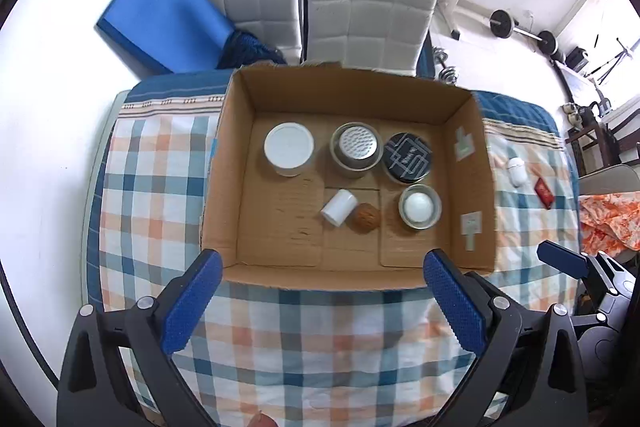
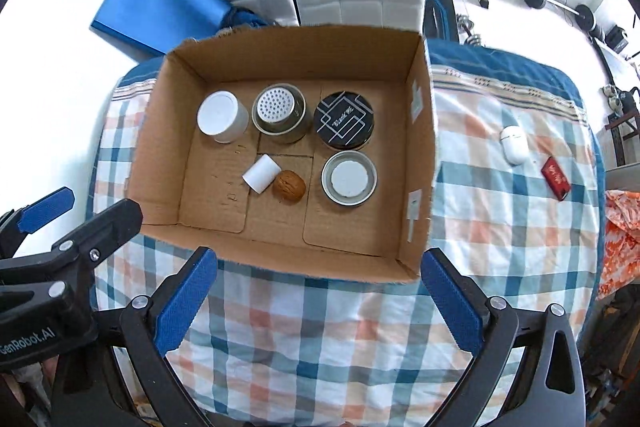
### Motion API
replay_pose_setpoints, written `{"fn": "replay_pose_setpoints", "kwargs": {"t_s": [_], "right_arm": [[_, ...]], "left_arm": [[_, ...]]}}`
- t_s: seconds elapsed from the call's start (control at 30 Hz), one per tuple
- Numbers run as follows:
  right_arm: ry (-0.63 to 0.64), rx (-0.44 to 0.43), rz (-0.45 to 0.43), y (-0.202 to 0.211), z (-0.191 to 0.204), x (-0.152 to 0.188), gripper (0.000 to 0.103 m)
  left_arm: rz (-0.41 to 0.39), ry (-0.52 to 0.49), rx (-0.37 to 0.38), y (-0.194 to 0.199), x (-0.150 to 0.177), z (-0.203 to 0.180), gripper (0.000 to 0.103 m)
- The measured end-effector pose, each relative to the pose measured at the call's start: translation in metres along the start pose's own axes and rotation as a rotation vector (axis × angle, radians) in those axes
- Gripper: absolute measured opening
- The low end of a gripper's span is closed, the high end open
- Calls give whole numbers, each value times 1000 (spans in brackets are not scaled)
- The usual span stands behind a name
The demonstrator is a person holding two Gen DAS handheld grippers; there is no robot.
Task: Organize rigid objects
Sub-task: 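Open both tools and lift them out of the box, then grasp the white earbud case with the left tool while the right tool grasps the red card box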
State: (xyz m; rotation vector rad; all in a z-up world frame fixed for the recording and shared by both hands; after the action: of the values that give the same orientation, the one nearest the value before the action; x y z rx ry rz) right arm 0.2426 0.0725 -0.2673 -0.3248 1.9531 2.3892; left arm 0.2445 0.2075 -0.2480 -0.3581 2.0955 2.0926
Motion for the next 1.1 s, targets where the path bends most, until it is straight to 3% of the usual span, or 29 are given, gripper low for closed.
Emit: {"fn": "replay_pose_setpoints", "kwargs": {"t_s": [0.27,0.4,0.57,0.77,0.97,1.03,1.1], "right_arm": [[-13,-68,-34,32,-22,8,103],[-68,-72,-34,41,-64,11,103],[-159,-6,-51,53,-149,8,103],[-237,113,-42,48,-265,-4,103],[-256,153,18,-1,-355,-25,103],[-253,137,49,-24,-374,-31,101],[-242,122,86,-50,-387,-36,90]], "left_arm": [[-22,-14,24,24,-2,-35,103],[-26,-45,46,25,-10,-73,103],[-16,-122,81,10,-27,-146,103],[23,-207,128,-31,-54,-248,103],[114,-196,97,-103,-72,-304,103],[156,-188,87,-128,-73,-314,103],[185,-187,74,-148,-73,-323,103]]}}
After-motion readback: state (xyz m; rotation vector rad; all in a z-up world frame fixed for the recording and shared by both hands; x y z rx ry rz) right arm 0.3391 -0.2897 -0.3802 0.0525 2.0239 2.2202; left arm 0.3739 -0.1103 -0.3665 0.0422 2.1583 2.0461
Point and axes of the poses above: each gripper's, at about its wrist camera, not at the fingertips, and y roughly against the way its jaws point, z to its left, x to its underside, the point moved 6 cm from there along -y, roughly the way its jaws point, and after that the axes turned 3 degrees about -x, right-handed, at the moved point
